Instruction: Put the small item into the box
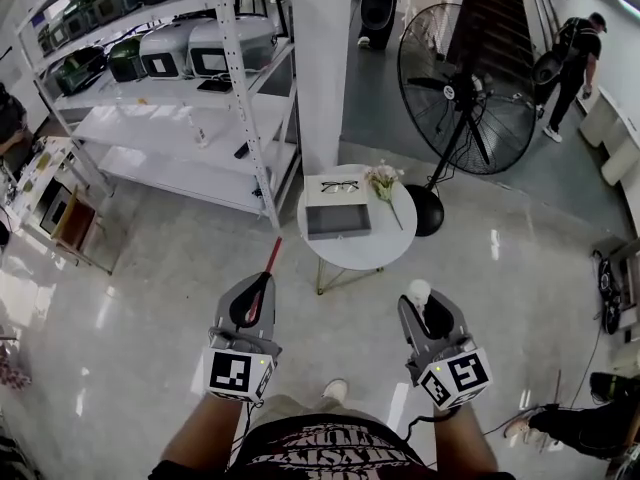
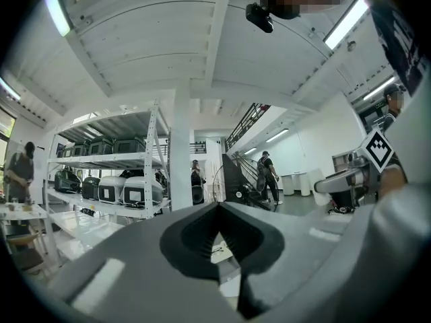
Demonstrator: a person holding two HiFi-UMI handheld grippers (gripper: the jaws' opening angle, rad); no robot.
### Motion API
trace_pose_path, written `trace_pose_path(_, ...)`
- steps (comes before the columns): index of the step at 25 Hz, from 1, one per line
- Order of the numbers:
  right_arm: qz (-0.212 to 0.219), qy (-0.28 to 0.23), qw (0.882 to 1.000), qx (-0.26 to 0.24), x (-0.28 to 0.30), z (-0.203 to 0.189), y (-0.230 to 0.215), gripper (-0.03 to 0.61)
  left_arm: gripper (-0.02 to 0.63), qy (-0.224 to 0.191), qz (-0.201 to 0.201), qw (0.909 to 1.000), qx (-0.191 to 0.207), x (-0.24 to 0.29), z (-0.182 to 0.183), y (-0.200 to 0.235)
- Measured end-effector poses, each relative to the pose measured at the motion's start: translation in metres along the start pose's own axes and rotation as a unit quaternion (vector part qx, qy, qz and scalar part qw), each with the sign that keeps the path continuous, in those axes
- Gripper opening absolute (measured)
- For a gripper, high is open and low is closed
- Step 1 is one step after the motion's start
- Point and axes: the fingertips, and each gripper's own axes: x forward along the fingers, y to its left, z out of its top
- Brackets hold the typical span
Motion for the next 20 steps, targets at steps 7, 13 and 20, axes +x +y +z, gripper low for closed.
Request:
trace_pose_path(7, 0.01, 0.009, 1.0, 0.002, 0.01, -0.005, -0.007, 0.155, 0.0, 0.008, 0.002, 0.9999, -0.012, 0.002, -0.013, 0.001)
trace_pose_path(13, 0.022, 0.004, 1.0, 0.0, 0.023, -0.001, -0.002, 0.155, 0.0, 0.025, 0.031, 0.9992, -0.008, -0.001, -0.022, 0.019)
trace_pose_path(20, 0.012, 0.005, 1.0, -0.001, 0.03, 0.002, -0.007, 0.155, 0.0, 0.017, 0.005, 0.9998, -0.003, 0.019, -0.019, 0.016)
